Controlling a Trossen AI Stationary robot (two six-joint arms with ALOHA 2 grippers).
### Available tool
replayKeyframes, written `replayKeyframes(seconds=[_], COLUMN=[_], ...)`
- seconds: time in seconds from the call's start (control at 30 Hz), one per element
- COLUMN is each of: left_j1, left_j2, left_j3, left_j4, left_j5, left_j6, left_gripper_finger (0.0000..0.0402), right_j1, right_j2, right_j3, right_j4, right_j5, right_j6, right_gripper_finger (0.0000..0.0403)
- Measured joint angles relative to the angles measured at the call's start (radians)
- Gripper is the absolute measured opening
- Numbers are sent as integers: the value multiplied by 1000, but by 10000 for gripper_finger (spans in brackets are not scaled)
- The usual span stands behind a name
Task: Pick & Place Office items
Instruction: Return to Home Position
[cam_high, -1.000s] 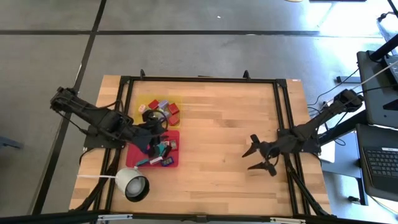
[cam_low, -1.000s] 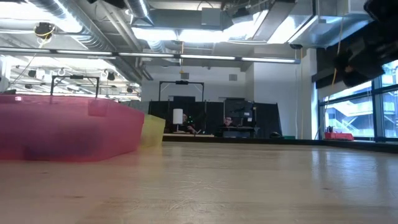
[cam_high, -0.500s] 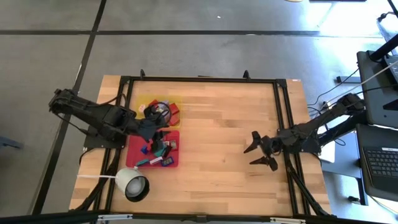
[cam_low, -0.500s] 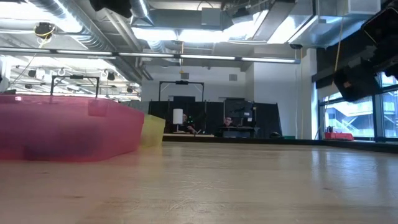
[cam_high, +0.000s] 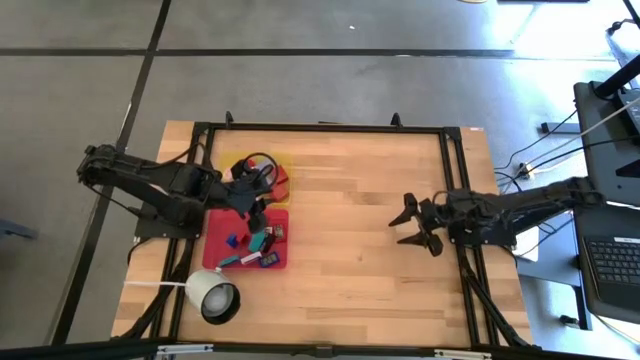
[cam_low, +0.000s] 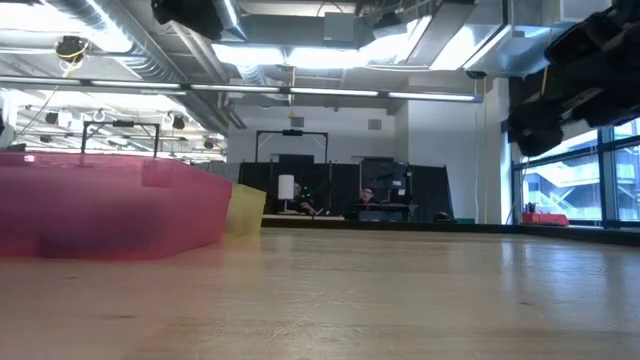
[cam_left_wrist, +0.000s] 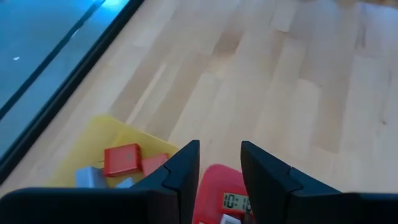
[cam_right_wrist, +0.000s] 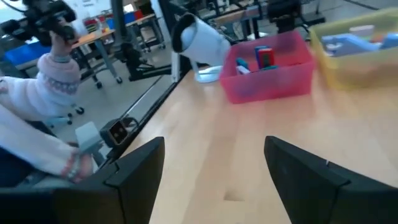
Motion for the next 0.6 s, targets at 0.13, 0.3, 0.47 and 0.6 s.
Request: replayKeyframes(seconds=[0.13,0.3,0.47,0.6], left_j1=[23,52,65,65], left_j2=[0,0,0,0], left_j3=[0,0,-1,-1], left_j4=[0,0,0,5], left_j5=[0,9,10,-36], left_j6=[12,29,30,16], left_gripper_finger=[114,114,114,114], right_j1=[-125,-276,-387,-414], right_j2=[0,0,0,1], right_j3=[0,0,0,0], right_j4=[-9,-3,23,39], right_j5=[-85,-164,-168,-168], right_j6=[22,-23,-95,-175], right_gripper_finger=[279,279,279,279])
